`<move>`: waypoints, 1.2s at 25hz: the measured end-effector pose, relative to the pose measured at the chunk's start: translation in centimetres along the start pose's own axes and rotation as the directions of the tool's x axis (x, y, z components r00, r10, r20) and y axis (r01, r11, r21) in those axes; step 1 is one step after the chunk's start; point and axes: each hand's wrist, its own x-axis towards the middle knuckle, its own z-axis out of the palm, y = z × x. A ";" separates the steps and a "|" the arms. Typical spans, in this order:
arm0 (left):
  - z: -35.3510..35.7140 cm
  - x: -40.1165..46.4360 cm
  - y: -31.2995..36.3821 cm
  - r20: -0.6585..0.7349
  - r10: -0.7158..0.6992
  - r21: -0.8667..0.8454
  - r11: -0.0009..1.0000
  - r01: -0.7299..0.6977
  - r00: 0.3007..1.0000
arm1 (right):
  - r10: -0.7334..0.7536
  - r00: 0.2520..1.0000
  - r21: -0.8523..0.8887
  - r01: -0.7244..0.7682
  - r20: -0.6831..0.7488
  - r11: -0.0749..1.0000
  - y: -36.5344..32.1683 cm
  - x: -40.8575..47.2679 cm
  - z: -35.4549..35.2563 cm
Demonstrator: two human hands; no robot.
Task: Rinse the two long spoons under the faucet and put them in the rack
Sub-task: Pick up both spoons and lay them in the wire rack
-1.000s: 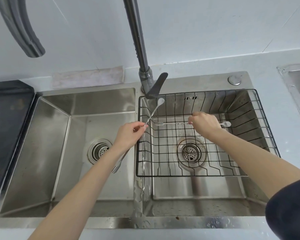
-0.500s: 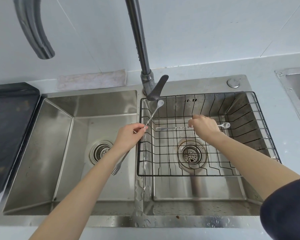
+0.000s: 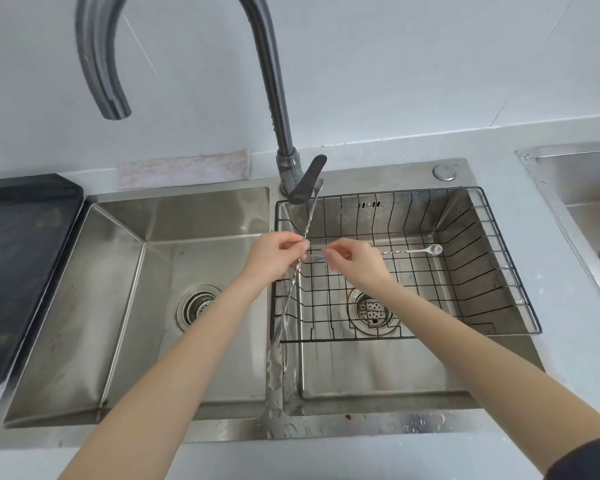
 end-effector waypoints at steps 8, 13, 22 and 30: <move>-0.4 -1.7 1.3 0.046 0.085 0.073 0.993 -0.088 0.995 | -0.476 0.863 -0.298 0.415 -0.170 0.860 -1.8 -3.0 -1.2; 0.1 -2.4 1.8 0.093 0.130 0.175 0.974 -0.145 0.987 | -0.694 0.719 -0.668 0.496 -0.041 0.554 -1.8 -2.7 -2.2; 0.1 -2.4 2.4 0.199 0.151 0.301 0.931 -0.207 0.968 | -0.677 0.733 -0.684 0.526 0.064 0.505 0.5 -2.7 -5.3; 0.0 -1.2 -0.6 -0.088 0.147 0.376 0.921 -0.104 0.985 | -0.372 0.928 -0.717 0.258 -0.001 0.647 4.9 -2.8 -7.7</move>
